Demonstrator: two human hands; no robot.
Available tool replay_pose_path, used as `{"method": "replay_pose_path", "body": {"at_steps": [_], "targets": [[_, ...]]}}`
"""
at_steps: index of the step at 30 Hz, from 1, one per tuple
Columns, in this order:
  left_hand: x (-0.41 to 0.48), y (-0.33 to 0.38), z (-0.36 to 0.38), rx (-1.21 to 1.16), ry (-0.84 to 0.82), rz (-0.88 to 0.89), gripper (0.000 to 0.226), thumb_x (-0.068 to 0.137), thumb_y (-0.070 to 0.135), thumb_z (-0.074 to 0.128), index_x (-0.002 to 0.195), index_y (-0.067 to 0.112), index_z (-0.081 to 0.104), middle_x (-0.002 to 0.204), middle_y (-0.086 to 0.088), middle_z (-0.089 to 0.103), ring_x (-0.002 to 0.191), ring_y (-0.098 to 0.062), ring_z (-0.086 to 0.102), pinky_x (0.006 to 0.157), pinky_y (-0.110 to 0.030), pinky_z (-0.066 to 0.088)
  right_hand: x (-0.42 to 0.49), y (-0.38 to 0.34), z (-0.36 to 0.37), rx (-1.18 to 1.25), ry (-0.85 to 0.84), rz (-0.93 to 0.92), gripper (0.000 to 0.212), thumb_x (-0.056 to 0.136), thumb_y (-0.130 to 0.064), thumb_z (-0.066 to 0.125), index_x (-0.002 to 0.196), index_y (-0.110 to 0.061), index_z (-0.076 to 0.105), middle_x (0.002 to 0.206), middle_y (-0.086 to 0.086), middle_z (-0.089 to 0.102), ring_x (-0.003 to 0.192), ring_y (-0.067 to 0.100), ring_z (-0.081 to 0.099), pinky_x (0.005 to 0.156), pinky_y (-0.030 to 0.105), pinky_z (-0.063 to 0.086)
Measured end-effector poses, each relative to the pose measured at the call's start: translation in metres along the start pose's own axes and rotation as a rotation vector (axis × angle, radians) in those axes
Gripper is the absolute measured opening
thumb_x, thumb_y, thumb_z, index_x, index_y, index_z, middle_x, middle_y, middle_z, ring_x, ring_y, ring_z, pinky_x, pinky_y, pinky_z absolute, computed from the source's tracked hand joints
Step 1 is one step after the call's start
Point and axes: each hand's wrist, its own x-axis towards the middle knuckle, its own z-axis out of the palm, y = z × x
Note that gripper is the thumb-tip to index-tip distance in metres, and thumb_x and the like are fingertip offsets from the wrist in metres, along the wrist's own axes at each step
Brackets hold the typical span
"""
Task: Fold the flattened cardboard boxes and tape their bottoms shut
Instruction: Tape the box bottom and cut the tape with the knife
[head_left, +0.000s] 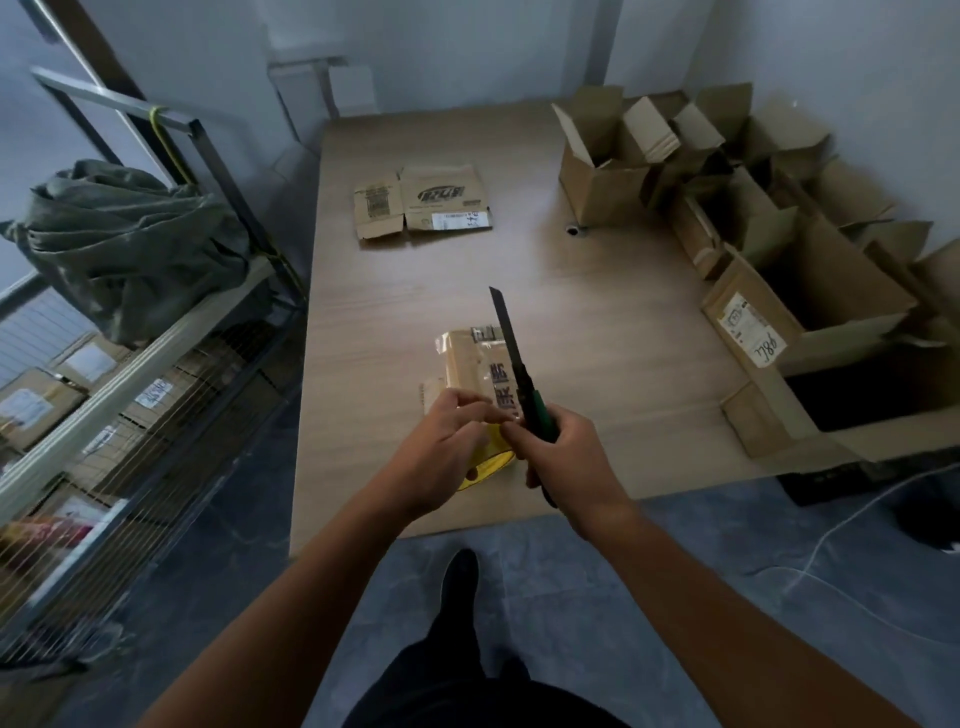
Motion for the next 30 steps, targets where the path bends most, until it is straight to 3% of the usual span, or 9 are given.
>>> {"method": "replay_pose_path", "body": {"at_steps": [4,8,10,13,17,20,22,26,30], "targets": [[-0.022,-0.008,0.025,0.101,0.012,-0.016,0.033,0.104,0.014,0.043,0.121,0.028,0.067,0.118,0.010,0.050,0.094,-0.014,0.057,0.065,-0.019,0.049,-0.024,0.014,-0.009,-0.004,-0.027,0.083,0.021,0.096,-0.024,0.069,0.098,-0.004,0.068,0.071,0.008,0.057,0.053,0.014,0.051,0.047,0.026,0.043],[-0.037,-0.018,0.025,0.049,-0.039,0.029,0.032,0.103,0.023,0.053,0.130,0.038,0.060,0.099,0.005,0.069,0.077,-0.011,0.066,0.064,-0.021,0.053,-0.032,0.011,-0.014,-0.006,-0.015,0.023,0.014,0.096,-0.024,0.069,0.094,-0.011,0.071,0.068,0.004,0.059,0.056,0.014,0.052,0.051,0.030,0.045],[-0.038,-0.019,0.017,-0.067,-0.028,0.017,0.034,0.100,0.028,0.060,0.133,0.034,0.055,0.090,-0.002,0.074,0.077,-0.014,0.071,0.066,-0.023,0.054,-0.028,0.006,-0.017,0.076,-0.001,0.030,0.011,0.096,-0.018,0.068,0.093,-0.008,0.070,0.065,0.005,0.058,0.055,0.018,0.050,0.051,0.031,0.044],[-0.030,-0.016,-0.001,-0.170,0.041,0.033,0.035,0.090,0.039,0.066,0.119,0.020,0.063,0.080,-0.005,0.074,0.069,-0.019,0.072,0.061,-0.027,0.056,-0.016,0.002,-0.017,0.183,0.008,0.061,0.012,0.097,-0.013,0.067,0.086,-0.007,0.069,0.063,0.005,0.057,0.054,0.020,0.047,0.054,0.036,0.042],[-0.005,-0.013,-0.032,0.035,0.059,0.115,0.037,0.084,0.055,0.063,0.103,0.023,0.069,0.069,-0.005,0.072,0.057,-0.018,0.067,0.056,-0.031,0.057,0.007,-0.003,-0.004,0.264,0.065,0.119,0.012,0.096,-0.012,0.067,0.085,-0.008,0.068,0.061,0.001,0.056,0.050,0.014,0.047,0.049,0.029,0.042],[0.022,-0.019,-0.062,0.281,0.053,0.080,0.027,0.087,0.051,0.069,0.098,0.027,0.071,0.065,0.005,0.070,0.050,-0.007,0.062,0.054,-0.029,0.055,0.035,-0.002,-0.013,0.305,0.189,0.151,0.012,0.095,-0.011,0.067,0.085,-0.007,0.066,0.058,-0.001,0.056,0.047,0.012,0.046,0.045,0.026,0.040],[0.039,-0.028,-0.073,0.434,-0.007,0.044,0.028,0.088,0.055,0.068,0.100,0.030,0.072,0.070,0.011,0.067,0.052,-0.002,0.062,0.057,-0.025,0.053,0.051,0.006,-0.023,0.228,0.200,0.162,0.012,0.095,-0.012,0.067,0.086,-0.005,0.066,0.059,0.000,0.057,0.048,0.014,0.046,0.049,0.030,0.040],[0.074,-0.047,-0.070,0.617,-0.076,0.034,0.035,0.089,0.060,0.065,0.104,0.031,0.076,0.077,0.016,0.063,0.062,0.000,0.059,0.073,-0.033,0.059,0.071,0.033,-0.026,0.025,0.218,0.176,0.017,0.095,-0.015,0.068,0.088,0.000,0.067,0.063,0.003,0.063,0.048,0.016,0.044,0.050,0.032,0.040],[0.093,-0.067,-0.054,0.626,-0.071,0.006,0.038,0.090,0.060,0.064,0.105,0.028,0.079,0.086,0.012,0.068,0.067,0.002,0.056,0.063,-0.026,0.050,0.086,0.058,-0.022,-0.070,0.245,0.223,0.021,0.096,-0.022,0.066,0.079,-0.008,0.065,0.066,0.004,0.064,0.048,0.015,0.045,0.050,0.031,0.040]]}}
